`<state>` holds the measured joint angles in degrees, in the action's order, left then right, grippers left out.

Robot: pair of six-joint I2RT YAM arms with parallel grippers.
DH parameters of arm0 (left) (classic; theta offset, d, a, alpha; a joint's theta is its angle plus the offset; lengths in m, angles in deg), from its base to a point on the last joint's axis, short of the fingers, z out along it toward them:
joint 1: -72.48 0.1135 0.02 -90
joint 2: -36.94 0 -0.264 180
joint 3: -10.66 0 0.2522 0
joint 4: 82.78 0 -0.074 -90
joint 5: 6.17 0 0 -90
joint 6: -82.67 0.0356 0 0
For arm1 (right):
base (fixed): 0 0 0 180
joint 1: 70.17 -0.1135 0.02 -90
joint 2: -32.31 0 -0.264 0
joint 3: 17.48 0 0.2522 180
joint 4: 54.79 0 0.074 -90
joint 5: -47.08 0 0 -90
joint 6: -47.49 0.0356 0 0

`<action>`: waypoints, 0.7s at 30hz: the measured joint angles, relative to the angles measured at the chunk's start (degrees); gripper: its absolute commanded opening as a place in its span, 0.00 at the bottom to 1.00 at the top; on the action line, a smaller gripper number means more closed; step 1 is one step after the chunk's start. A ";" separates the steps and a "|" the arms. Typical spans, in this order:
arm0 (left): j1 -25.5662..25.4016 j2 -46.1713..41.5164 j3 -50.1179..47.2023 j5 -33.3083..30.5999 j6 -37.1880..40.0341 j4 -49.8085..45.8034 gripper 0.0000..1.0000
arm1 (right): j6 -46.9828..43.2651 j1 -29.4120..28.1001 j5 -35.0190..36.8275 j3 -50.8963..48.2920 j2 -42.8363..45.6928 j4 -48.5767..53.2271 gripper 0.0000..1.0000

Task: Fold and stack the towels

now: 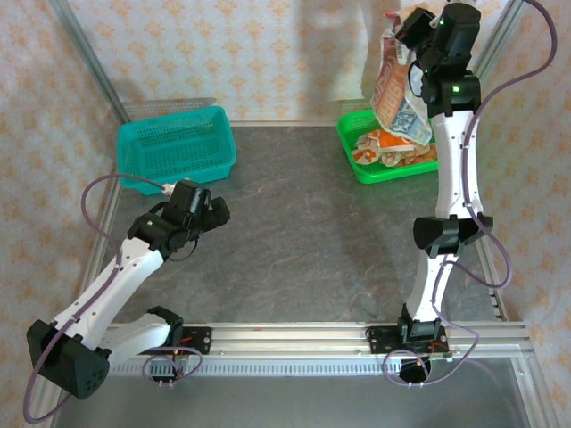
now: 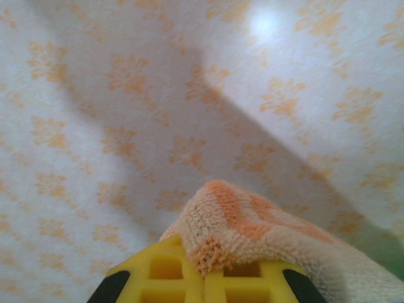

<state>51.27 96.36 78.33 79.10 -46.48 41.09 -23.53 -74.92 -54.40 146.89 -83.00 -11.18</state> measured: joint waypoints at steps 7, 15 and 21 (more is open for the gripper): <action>0.00 0.00 0.00 -0.07 0.17 0.02 1.00 | 1.70 -3.32 -8.63 0.00 -0.15 -1.38 0.00; 0.00 -0.35 -0.02 -0.17 0.17 0.39 1.00 | 2.45 -10.43 -13.73 -1.84 0.42 -0.35 0.00; 0.00 -0.68 -0.31 -0.17 0.15 1.33 1.00 | 1.77 -13.33 -14.21 -3.17 0.33 2.08 0.00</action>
<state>51.27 95.68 78.03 78.93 -46.33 42.43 -21.76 -88.25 -68.61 143.72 -82.67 -9.11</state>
